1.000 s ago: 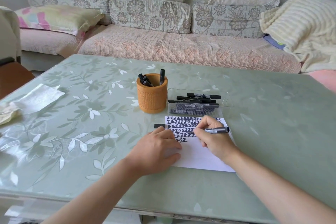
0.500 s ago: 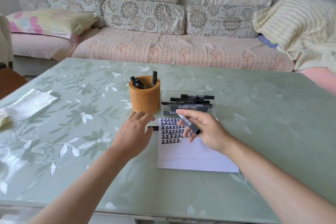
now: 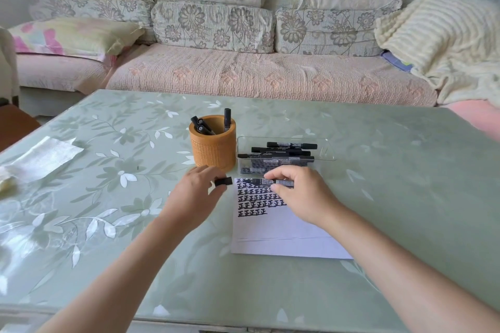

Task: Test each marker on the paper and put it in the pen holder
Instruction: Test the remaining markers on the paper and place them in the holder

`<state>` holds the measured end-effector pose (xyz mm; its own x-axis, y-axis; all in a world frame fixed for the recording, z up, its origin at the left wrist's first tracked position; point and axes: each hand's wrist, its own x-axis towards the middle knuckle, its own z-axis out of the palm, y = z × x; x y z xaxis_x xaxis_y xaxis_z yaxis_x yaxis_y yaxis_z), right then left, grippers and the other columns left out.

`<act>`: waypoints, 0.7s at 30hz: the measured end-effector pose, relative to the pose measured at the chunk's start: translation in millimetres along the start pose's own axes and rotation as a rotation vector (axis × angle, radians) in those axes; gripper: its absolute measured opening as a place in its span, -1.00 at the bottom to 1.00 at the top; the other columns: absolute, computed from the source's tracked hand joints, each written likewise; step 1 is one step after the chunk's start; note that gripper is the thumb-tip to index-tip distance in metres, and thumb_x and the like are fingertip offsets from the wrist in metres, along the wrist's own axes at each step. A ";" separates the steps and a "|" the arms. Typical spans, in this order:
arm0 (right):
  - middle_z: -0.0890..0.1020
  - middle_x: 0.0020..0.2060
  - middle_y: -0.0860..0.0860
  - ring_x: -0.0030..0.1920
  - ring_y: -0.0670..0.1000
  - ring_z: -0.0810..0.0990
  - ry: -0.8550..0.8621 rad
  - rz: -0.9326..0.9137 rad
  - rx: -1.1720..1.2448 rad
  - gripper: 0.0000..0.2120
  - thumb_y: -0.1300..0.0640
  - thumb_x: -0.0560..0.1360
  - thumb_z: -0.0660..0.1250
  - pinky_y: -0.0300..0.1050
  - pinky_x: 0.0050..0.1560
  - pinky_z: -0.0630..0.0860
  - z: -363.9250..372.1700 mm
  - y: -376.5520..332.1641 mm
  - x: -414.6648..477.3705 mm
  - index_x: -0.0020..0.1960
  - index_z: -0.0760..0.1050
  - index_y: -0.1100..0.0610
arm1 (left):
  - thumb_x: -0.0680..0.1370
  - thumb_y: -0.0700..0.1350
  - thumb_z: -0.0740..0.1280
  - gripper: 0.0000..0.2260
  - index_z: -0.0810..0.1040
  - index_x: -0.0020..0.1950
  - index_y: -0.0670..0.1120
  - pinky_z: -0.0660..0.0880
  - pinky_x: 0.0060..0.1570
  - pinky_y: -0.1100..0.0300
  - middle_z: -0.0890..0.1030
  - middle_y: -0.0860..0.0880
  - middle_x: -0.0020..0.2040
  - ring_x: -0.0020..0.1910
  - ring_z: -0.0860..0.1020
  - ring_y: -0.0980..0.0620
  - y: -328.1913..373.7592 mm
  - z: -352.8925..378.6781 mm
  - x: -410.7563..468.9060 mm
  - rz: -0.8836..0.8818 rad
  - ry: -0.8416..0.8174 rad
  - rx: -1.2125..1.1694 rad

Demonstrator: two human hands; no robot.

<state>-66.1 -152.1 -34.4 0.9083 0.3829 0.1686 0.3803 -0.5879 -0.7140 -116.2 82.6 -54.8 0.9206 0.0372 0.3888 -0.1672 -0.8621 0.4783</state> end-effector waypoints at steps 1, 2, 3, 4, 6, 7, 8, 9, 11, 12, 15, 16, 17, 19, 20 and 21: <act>0.66 0.02 -0.20 0.05 -0.21 0.57 0.014 -0.004 -0.041 -0.79 0.16 0.51 0.38 -0.30 0.12 0.42 -0.2 -0.2 0.4 0.09 0.63 -0.07 | 0.51 -0.10 0.39 -0.92 0.58 -0.01 0.04 0.43 -0.17 0.18 0.54 0.12 -0.14 -0.14 0.48 0.09 0.8 -0.9 -0.3 0.011 0.005 -0.015; 0.66 0.05 -0.19 0.10 -0.18 0.56 0.024 -0.012 -0.069 -0.79 0.16 0.52 0.37 -0.29 0.15 0.41 -0.2 -0.6 0.5 0.11 0.63 -0.06 | 0.52 -0.09 0.39 -0.92 0.58 -0.01 0.04 0.45 -0.17 0.18 0.54 0.12 -0.13 -0.15 0.48 0.12 1.9 -1.4 -0.8 0.023 0.009 -0.027; 0.66 0.07 -0.18 0.13 -0.16 0.55 0.031 -0.025 -0.091 -0.78 0.16 0.52 0.36 -0.28 0.16 0.40 0.0 -1.5 0.5 0.11 0.63 -0.06 | 0.52 -0.09 0.40 -0.92 0.58 -0.01 0.04 0.46 -0.17 0.19 0.53 0.13 -0.14 -0.16 0.48 0.13 2.6 -1.5 -1.5 0.036 0.009 -0.035; 0.65 0.08 -0.17 0.15 -0.14 0.54 0.036 -0.036 -0.106 -0.78 0.16 0.52 0.35 -0.28 0.16 0.38 0.7 -2.2 0.7 0.11 0.63 -0.06 | 0.52 -0.09 0.40 -0.93 0.58 -0.02 0.05 0.47 -0.18 0.18 0.52 0.13 -0.14 -0.16 0.48 0.14 3.5 -1.4 -2.2 0.051 0.007 -0.041; 0.65 0.08 -0.16 0.17 -0.13 0.53 0.037 -0.049 -0.115 -0.79 0.17 0.52 0.36 -0.31 0.14 0.35 2.0 -4.0 0.7 0.11 0.63 -0.05 | 0.52 -0.08 0.39 -0.94 0.58 -0.03 0.05 0.48 -0.19 0.17 0.51 0.13 -0.15 -0.16 0.48 0.14 5.0 -0.9 -3.6 0.076 0.003 -0.046; 0.65 0.08 -0.16 0.17 -0.13 0.53 0.034 -0.051 -0.119 -0.79 0.17 0.52 0.36 -0.32 0.14 0.34 2.5 -4.6 0.6 0.11 0.63 -0.05 | 0.52 -0.08 0.39 -0.94 0.59 -0.03 0.05 0.47 -0.19 0.18 0.51 0.14 -0.15 -0.16 0.48 0.15 5.9 -0.9 -4.2 0.083 0.001 -0.046; 0.65 0.08 -0.17 0.17 -0.14 0.53 0.029 -0.052 -0.124 -0.79 0.16 0.52 0.35 -0.32 0.14 0.34 3.0 -5.0 0.5 0.11 0.62 -0.05 | 0.52 -0.08 0.39 -0.95 0.59 -0.03 0.05 0.47 -0.20 0.20 0.51 0.14 -0.15 -0.16 0.48 0.16 6.8 -0.9 -4.5 0.088 0.000 -0.047; 0.64 0.08 -0.17 0.17 -0.14 0.52 0.024 -0.052 -0.131 -0.79 0.16 0.53 0.35 -0.31 0.14 0.35 3.5 -5.2 0.4 0.11 0.62 -0.06 | 0.52 -0.08 0.39 -0.95 0.59 -0.03 0.05 0.46 -0.20 0.22 0.51 0.15 -0.15 -0.16 0.47 0.17 7.3 -0.8 -4.6 0.095 -0.002 -0.047; 0.64 0.07 -0.20 0.16 -0.15 0.50 0.011 -0.060 -0.139 -0.80 0.16 0.53 0.35 -0.31 0.13 0.34 4.6 -6.2 -0.1 0.10 0.62 -0.07 | 0.52 -0.08 0.38 -0.94 0.59 -0.02 0.05 0.46 -0.21 0.24 0.51 0.16 -0.15 -0.16 0.47 0.17 8.6 -0.7 -5.3 0.104 -0.010 -0.051; 0.63 0.05 -0.21 0.15 -0.15 0.50 0.004 -0.067 -0.136 -0.80 0.16 0.53 0.35 -0.33 0.11 0.33 5.4 -7.1 -0.4 0.09 0.62 -0.06 | 0.53 -0.08 0.38 -0.94 0.59 -0.02 0.05 0.45 -0.22 0.24 0.51 0.16 -0.15 -0.15 0.47 0.17 9.1 -0.9 -5.4 0.107 -0.016 -0.055; 0.63 0.02 -0.20 0.11 -0.18 0.52 -0.011 -0.081 -0.113 -0.81 0.18 0.53 0.36 -0.46 0.03 0.30 8.2 -9.2 -0.8 0.09 0.63 -0.03 | 0.53 -0.06 0.37 -0.93 0.59 0.01 0.06 0.46 -0.22 0.25 0.50 0.16 -0.15 -0.15 0.48 0.17 9.9 -1.4 -5.4 0.128 -0.049 -0.068; 0.64 0.03 -0.19 0.09 -0.19 0.52 -0.018 -0.084 -0.101 -0.81 0.18 0.52 0.37 -0.53 0.01 0.29 9.2 -10.0 -0.9 0.09 0.63 -0.02 | 0.54 -0.06 0.36 -0.92 0.60 0.01 0.05 0.46 -0.22 0.25 0.50 0.16 -0.15 -0.16 0.49 0.17 10.5 -1.7 -5.1 0.138 -0.064 -0.075; 0.64 0.04 -0.17 0.07 -0.20 0.53 -0.027 -0.094 -0.085 -0.81 0.19 0.51 0.38 -0.58 0.00 0.28 9.9 -10.9 -1.4 0.08 0.63 -0.02 | 0.55 -0.05 0.35 -0.92 0.60 0.02 0.05 0.47 -0.22 0.24 0.50 0.17 -0.16 -0.16 0.49 0.17 11.2 -2.3 -4.7 0.147 -0.076 -0.083; 0.64 0.02 -0.17 0.04 -0.23 0.54 -0.039 -0.119 -0.054 -0.78 0.19 0.46 0.44 -0.58 0.00 0.31 10.7 -12.3 -2.0 0.07 0.63 -0.02 | 0.56 -0.06 0.34 -0.92 0.61 0.02 0.03 0.47 -0.22 0.23 0.51 0.17 -0.17 -0.18 0.50 0.17 12.9 -4.2 -3.5 0.160 -0.093 -0.098; 0.63 0.01 -0.17 0.02 -0.26 0.53 -0.042 -0.118 -0.042 -0.76 0.19 0.43 0.47 -0.57 -0.02 0.33 10.6 -12.7 -2.3 0.07 0.62 -0.03 | 0.56 -0.06 0.34 -0.91 0.62 0.02 0.03 0.47 -0.22 0.23 0.51 0.18 -0.17 -0.18 0.50 0.18 13.5 -5.5 -2.9 0.162 -0.098 -0.102; 0.62 0.00 -0.19 0.01 -0.30 0.53 -0.041 -0.106 -0.030 -0.75 0.18 0.42 0.49 -0.56 -0.05 0.35 10.2 -13.2 -2.2 0.06 0.61 -0.04 | 0.57 -0.06 0.34 -0.91 0.62 0.01 0.03 0.45 -0.23 0.25 0.51 0.18 -0.18 -0.18 0.50 0.19 13.8 -6.8 -2.3 0.163 -0.103 -0.106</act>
<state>-74.9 -138.0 -32.3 0.8549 0.4727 0.2136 0.4796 -0.5634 -0.6727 -123.0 74.1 -43.8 0.9084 -0.1549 0.3882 -0.3482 -0.7942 0.4979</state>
